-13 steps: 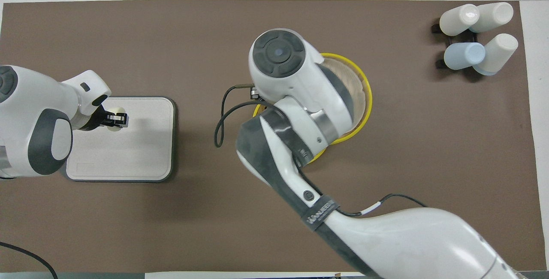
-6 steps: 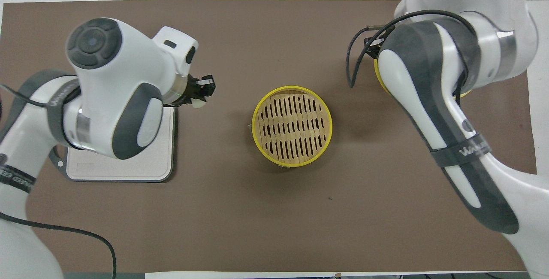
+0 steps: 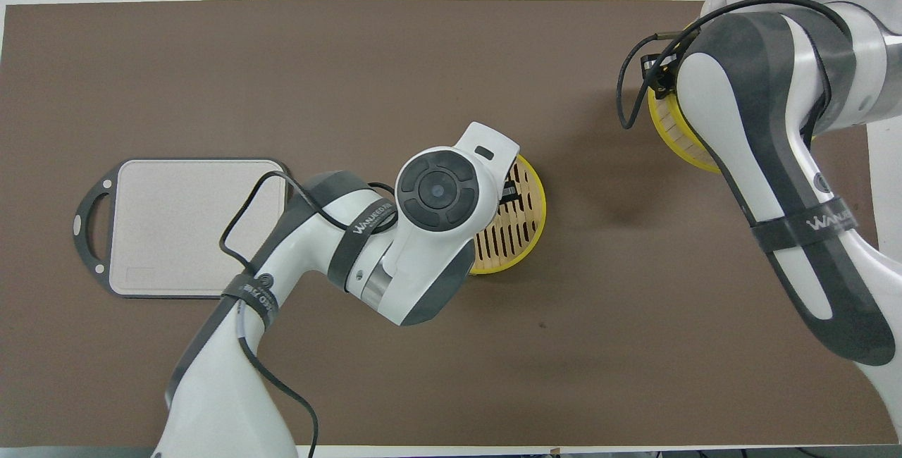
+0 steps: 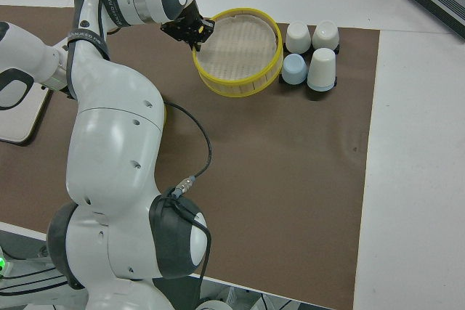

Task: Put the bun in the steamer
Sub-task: 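Lower the bun into the open steamer with the left gripper and release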

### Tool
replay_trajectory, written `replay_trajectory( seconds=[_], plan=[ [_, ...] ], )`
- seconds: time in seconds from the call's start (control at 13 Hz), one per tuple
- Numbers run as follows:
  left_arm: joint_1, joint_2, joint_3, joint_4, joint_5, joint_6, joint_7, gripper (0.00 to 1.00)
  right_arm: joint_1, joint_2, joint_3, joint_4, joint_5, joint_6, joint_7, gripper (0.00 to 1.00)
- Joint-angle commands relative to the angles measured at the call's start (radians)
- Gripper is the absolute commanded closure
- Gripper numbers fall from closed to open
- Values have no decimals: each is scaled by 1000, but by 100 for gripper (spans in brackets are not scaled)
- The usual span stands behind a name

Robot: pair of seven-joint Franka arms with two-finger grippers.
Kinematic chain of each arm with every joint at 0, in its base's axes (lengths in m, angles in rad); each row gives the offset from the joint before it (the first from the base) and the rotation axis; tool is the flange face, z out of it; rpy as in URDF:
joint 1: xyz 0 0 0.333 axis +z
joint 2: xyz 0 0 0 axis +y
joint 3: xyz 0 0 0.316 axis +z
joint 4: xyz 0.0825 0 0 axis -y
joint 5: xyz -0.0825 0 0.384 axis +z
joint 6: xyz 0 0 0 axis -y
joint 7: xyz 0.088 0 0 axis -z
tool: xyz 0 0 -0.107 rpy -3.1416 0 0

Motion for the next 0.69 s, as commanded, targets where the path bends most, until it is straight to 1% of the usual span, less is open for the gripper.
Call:
replay_trajectory(
  seconds=[0.0,0.15,0.23,0.31,0.38,0.46,0.54,0.62],
  plan=[
    [-22,48,20,-20,37,70,2,76,-41,-9,8,4,45,-2,-16,100],
    [-33,77,20,-32,39,110,1,73,-47,-12,9,2,46,-3,-25,100],
    [-36,92,21,-37,39,128,1,68,-46,-12,9,2,48,-3,-25,100],
    [-39,92,21,-38,39,131,-1,56,-46,-12,9,2,51,0,-25,100],
    [-39,92,21,-38,37,128,-1,31,-46,-12,11,1,51,0,-25,100],
    [-39,91,20,-37,37,122,-7,10,-46,-12,11,-1,51,3,-27,100],
    [-39,91,20,-35,37,119,-7,0,-44,-12,11,-1,51,4,-25,100],
    [-37,88,20,-38,37,114,-7,0,-41,-12,12,-2,51,14,-22,100]
  ],
)
